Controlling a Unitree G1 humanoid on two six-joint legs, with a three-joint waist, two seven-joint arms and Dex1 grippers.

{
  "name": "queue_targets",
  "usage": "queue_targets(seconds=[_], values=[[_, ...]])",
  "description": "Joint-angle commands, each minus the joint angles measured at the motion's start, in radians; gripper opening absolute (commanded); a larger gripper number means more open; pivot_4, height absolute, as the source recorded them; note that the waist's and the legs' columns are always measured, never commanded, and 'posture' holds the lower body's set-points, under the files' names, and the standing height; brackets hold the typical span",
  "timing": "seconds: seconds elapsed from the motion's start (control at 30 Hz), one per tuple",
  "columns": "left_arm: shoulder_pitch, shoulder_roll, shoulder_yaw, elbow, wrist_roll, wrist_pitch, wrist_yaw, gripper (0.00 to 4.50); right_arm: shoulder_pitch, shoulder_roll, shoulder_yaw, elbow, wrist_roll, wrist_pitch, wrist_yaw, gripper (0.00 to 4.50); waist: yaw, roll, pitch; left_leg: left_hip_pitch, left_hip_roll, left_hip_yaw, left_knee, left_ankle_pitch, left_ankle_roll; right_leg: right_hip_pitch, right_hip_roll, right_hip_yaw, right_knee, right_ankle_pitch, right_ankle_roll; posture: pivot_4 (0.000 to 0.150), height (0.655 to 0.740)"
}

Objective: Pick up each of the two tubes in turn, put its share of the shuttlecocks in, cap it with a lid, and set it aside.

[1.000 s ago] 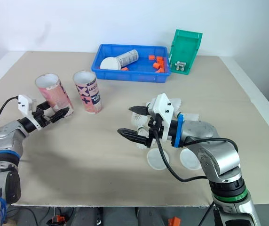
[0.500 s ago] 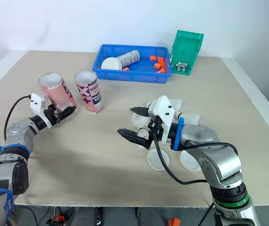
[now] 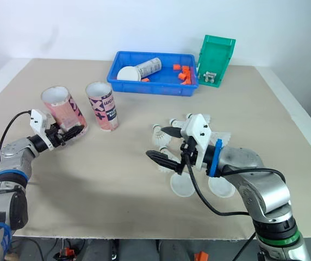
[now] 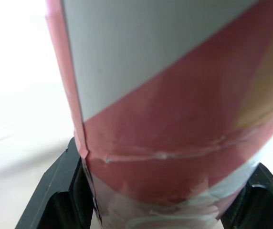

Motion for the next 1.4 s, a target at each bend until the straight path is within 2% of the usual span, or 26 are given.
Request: queue_targets(seconds=[0.03, 0.2, 0.33, 0.5, 0.67, 0.87, 1.17, 1.4], values=[[0.132, 0.13, -0.075, -0.397, -0.051, 0.259, -0.168, 2.75, 0.089, -0.093, -0.175, -0.095, 0.168, 0.09, 0.047, 4.5, -0.002, 0.0, 0.0, 0.0, 0.0, 0.0, 0.0, -0.002, -0.002, 0.0, 0.0, 0.0, 0.0, -0.001, -0.002, 0.15, 0.7037], [0.25, 0.263, -0.123, -0.674, -0.059, 0.415, -0.232, 2.75, 0.215, -0.159, -0.255, -0.162, 0.341, 0.171, 0.056, 4.5, -0.002, 0.0, 0.0, 0.003, 0.001, -0.003, -0.001, -0.002, -0.001, 0.002, 0.0, -0.003, 0.001, -0.005, -0.002, 0.15, 0.7037], [0.284, 0.332, -0.159, -0.742, -0.033, 0.427, -0.262, 2.75, 0.278, -0.147, -0.229, -0.201, 0.393, 0.182, 0.008, 4.5, -0.002, -0.001, 0.0, 0.004, 0.002, -0.002, 0.0, -0.001, 0.0, 0.002, 0.0, -0.004, 0.001, -0.006, -0.005, 0.15, 0.7037], [0.351, 0.38, -0.183, -0.802, -0.007, 0.415, -0.277, 2.75, 0.259, -0.056, -0.079, -0.168, 0.283, 0.192, -0.181, 4.5, -0.004, -0.003, -0.002, 0.007, 0.002, -0.002, 0.001, 0.0, 0.001, 0.002, 0.0, -0.004, 0.001, -0.002, -0.006, 0.15, 0.7037], [0.402, 0.437, -0.198, -0.865, 0.012, 0.394, -0.289, 2.75, 0.259, -0.033, -0.083, -0.176, 0.316, 0.211, -0.252, 4.5, -0.004, -0.003, -0.003, 0.007, 0.002, 0.0, 0.001, 0.0, 0.001, 0.002, -0.001, -0.002, 0.0, -0.001, -0.007, 0.15, 0.7037], [0.383, 0.459, -0.22, -0.909, -0.005, 0.416, -0.313, 2.75, 0.199, 0.023, -0.011, -0.123, 0.228, 0.209, -0.357, 4.5, -0.004, -0.003, -0.003, 0.007, 0.002, 0.0, 0.0, 0.0, 0.001, 0.001, 0.0, -0.002, 0.0, -0.002, -0.008, 0.15, 0.7037], [0.384, 0.467, -0.257, -0.916, 0.014, 0.421, -0.326, 2.75, 0.129, 0.107, 0.068, -0.067, 0.15, 0.222, -0.429, 4.5, -0.003, -0.002, -0.003, 0.007, 0.002, 0.0, -0.001, 0.0, 0.001, 0.001, 0.0, -0.002, 0.0, -0.004, -0.007, 0.15, 0.7037], [0.377, 0.464, -0.279, -0.918, 0.024, 0.42, -0.322, 2.75, 0.102, 0.122, 0.077, -0.012, 0.077, 0.222, -0.453, 4.5, -0.003, -0.001, -0.004, 0.007, 0.002, 0.0, -0.001, 0.0, 0.001, 0.001, 0.0, -0.002, 0.0, -0.004, -0.007, 0.15, 0.7037]])
